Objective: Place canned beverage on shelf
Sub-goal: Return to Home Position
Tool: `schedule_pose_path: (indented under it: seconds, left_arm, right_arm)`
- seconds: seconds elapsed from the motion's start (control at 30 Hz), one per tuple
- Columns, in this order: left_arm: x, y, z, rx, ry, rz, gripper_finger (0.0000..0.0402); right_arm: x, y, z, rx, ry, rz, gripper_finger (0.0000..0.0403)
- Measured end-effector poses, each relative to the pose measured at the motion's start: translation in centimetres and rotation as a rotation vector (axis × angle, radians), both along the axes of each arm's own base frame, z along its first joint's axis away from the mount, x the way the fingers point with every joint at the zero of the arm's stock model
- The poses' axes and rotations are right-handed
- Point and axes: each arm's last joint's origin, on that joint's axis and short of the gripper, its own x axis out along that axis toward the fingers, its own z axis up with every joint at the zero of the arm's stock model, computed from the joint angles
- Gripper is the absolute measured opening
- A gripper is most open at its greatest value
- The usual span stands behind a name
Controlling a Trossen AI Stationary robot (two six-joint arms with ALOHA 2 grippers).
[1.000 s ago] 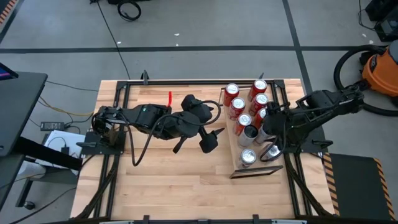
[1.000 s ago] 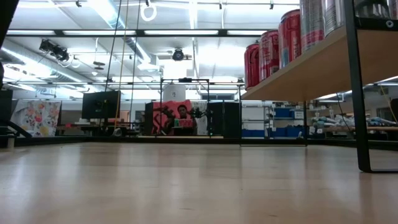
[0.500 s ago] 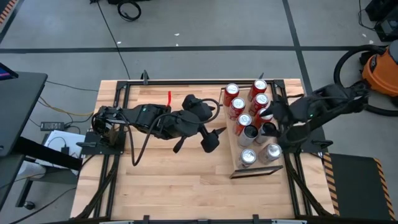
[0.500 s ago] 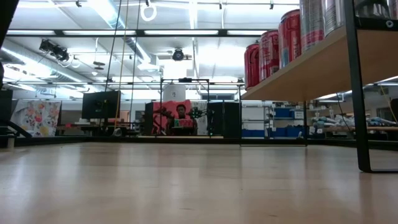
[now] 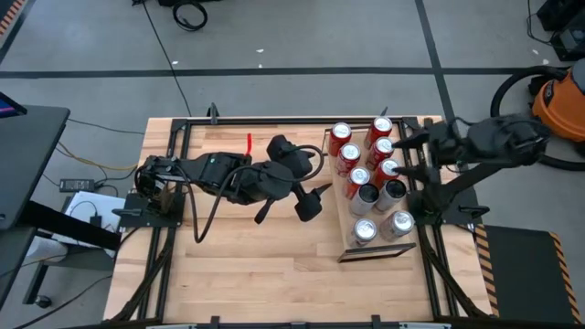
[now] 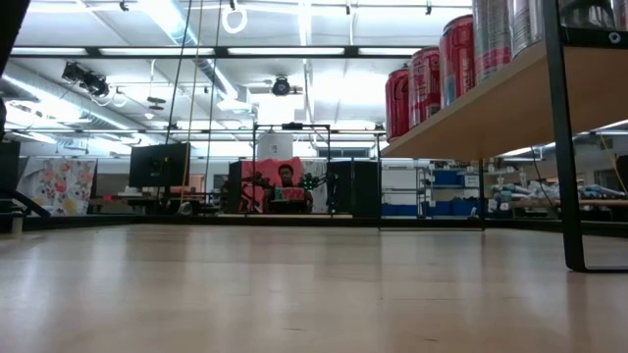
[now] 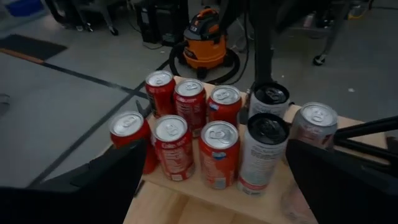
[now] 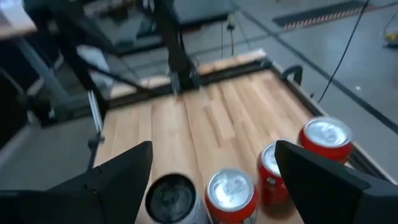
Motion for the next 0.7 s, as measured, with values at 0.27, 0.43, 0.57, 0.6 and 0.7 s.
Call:
schedule_pose_path:
  seconds: [0.27, 0.43, 0.57, 0.6, 0.7]
  left_arm:
    - [-0.2, -0.2, -0.2, 0.034, 0.039, -0.005, 0.0398]
    - [-0.5, -0.1, -0.7, 0.057, 0.092, 0.019, 0.0398]
    - [-0.6, 0.0, -0.9, 0.068, 0.115, 0.034, 0.0398]
    - [-0.7, 0.0, -0.9, 0.067, 0.12, 0.034, 0.0398]
    - [-0.9, -0.3, -1.1, 0.07, 0.138, 0.026, 0.0398]
  right_arm:
    - [-1.8, -0.8, 0.7, 0.024, -0.098, -0.037, 0.0348]
    - [-2.3, -1.0, 0.4, 0.03, -0.119, -0.043, 0.0347]
    - [-2.5, -1.1, -1.1, 0.049, -0.157, -0.05, 0.0347]
    - [-2.7, -1.2, -1.4, 0.058, -0.176, -0.058, 0.0347]
    - [-3.3, -1.5, -2.4, 0.082, -0.232, -0.078, 0.0347]
